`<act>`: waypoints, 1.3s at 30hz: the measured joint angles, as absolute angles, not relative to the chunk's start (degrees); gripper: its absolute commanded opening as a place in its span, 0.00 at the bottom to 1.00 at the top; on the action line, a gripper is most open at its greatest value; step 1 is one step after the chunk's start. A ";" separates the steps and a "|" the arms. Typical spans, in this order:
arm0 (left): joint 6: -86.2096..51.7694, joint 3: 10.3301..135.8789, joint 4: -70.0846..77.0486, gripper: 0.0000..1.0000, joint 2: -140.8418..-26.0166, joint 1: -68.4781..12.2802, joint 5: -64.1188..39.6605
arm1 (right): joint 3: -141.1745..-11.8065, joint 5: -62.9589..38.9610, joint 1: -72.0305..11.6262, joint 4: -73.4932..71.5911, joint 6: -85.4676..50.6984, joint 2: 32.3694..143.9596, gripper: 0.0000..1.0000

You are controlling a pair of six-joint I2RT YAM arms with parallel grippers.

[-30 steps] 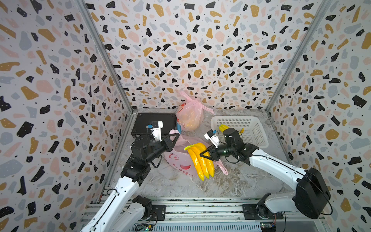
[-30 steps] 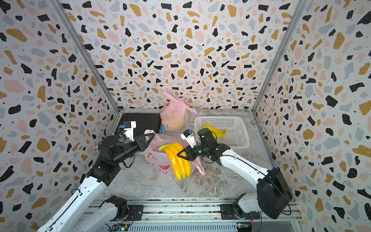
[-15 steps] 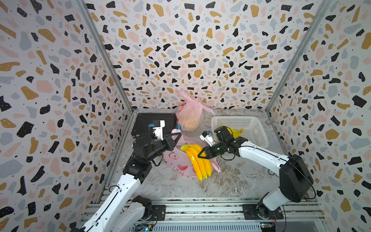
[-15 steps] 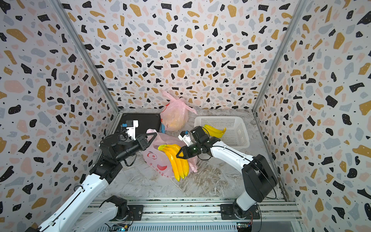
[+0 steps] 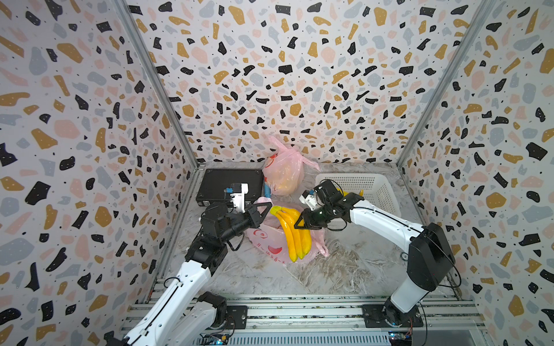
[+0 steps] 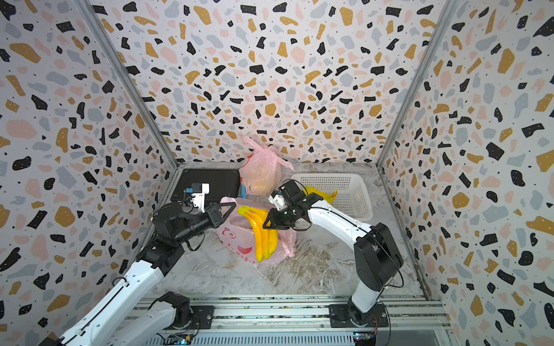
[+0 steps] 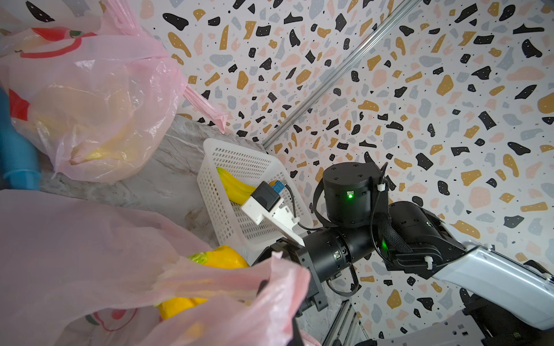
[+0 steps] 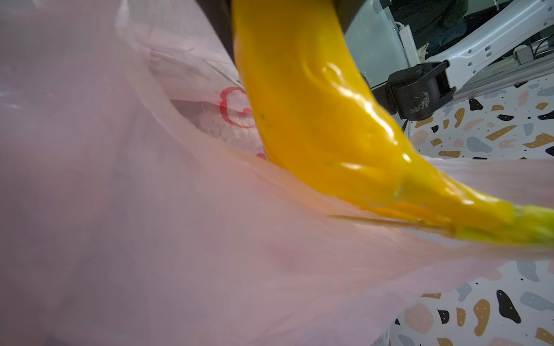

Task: Place the banana into a plastic bag & tie a knot
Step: Place the banana into the plastic bag.

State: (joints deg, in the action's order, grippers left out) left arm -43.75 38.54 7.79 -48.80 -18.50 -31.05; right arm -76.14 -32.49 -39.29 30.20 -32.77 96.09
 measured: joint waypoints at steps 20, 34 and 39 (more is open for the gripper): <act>-43.16 38.39 7.88 0.00 -49.25 -18.50 -32.12 | -81.38 -21.50 -46.85 36.25 -24.56 102.37 0.00; -45.91 33.80 10.46 0.00 -46.92 -19.86 -33.39 | -91.92 -25.47 -43.75 40.77 -38.06 112.86 0.80; -46.19 33.41 8.62 0.00 -45.50 -20.01 -31.51 | -94.96 -23.86 -42.87 42.41 -38.11 113.60 1.00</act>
State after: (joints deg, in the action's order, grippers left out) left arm -46.19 33.41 8.62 -45.50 -20.01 -31.51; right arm -94.96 -23.86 -42.87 42.41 -38.11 113.60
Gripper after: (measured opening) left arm 0.047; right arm 0.989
